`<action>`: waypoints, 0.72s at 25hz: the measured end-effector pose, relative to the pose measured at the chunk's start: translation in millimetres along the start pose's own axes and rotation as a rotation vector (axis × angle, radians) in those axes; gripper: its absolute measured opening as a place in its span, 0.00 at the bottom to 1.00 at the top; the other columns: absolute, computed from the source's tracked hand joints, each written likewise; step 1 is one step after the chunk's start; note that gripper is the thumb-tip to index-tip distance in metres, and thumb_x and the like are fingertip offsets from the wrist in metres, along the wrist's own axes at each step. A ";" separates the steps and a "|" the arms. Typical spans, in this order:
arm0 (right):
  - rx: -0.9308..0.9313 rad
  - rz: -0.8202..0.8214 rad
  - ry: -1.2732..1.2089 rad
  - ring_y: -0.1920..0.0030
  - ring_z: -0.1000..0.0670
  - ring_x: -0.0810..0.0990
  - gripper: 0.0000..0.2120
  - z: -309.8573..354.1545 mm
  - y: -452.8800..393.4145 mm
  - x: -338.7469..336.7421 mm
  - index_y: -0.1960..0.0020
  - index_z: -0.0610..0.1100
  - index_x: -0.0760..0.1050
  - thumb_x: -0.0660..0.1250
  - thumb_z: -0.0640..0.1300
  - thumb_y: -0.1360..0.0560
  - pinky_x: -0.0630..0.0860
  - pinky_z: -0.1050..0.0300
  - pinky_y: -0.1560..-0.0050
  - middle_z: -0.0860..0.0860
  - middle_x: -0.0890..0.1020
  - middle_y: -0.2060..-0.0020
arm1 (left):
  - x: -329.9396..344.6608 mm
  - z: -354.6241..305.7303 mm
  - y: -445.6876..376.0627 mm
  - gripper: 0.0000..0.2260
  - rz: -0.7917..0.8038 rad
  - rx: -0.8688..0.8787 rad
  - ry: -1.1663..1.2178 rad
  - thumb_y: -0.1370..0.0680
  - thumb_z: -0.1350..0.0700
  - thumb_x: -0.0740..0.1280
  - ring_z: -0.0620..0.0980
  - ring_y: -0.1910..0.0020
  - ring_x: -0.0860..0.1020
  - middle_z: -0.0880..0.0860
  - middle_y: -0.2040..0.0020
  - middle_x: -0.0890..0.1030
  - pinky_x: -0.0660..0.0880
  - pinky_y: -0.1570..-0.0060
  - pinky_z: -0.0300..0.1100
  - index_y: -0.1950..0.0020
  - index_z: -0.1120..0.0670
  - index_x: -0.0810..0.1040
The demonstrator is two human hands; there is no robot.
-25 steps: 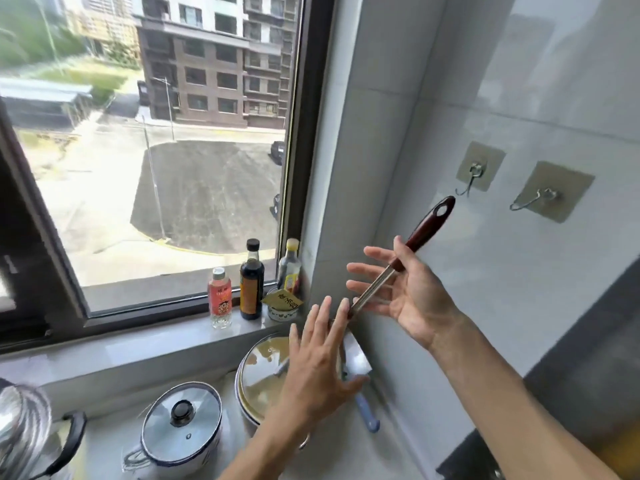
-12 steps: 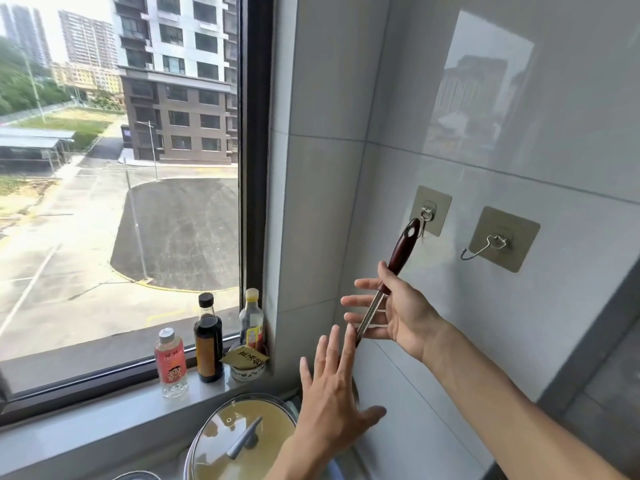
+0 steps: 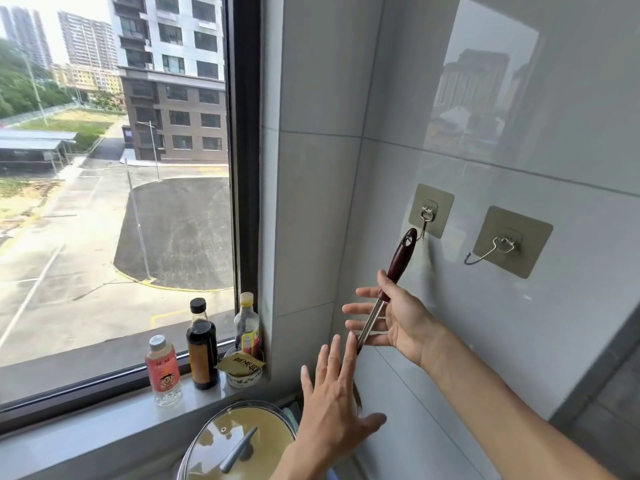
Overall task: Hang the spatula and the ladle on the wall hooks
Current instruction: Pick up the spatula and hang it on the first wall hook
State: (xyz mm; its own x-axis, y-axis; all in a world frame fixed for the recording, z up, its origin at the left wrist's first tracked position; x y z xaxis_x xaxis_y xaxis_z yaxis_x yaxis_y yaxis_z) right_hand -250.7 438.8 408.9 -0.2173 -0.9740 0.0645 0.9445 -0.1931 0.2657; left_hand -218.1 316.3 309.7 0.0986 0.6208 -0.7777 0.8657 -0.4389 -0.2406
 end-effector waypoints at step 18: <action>-0.017 -0.106 0.065 0.36 0.43 0.74 0.23 -10.0 -12.3 -23.4 0.34 0.47 0.71 0.55 0.60 0.20 0.64 0.45 0.30 0.45 0.79 0.39 | 51.4 -14.9 -26.4 0.45 0.051 -0.018 0.130 0.26 0.43 0.67 0.48 0.22 0.47 0.48 0.19 0.47 0.49 0.25 0.62 0.22 0.47 0.37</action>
State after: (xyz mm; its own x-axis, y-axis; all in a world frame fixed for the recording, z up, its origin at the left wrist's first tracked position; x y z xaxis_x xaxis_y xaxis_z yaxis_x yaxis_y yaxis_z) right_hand -254.8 462.8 394.5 -0.3007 -0.9534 -0.0256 0.9212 -0.2972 0.2512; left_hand -228.6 369.4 284.8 0.2039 0.6776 -0.7065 0.8667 -0.4606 -0.1915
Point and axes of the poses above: each hand's wrist, its own y-axis away from the middle knuckle, its own x-axis out of the palm, z = x × y, the point moved 6 cm from there along -y, towards the middle knuckle
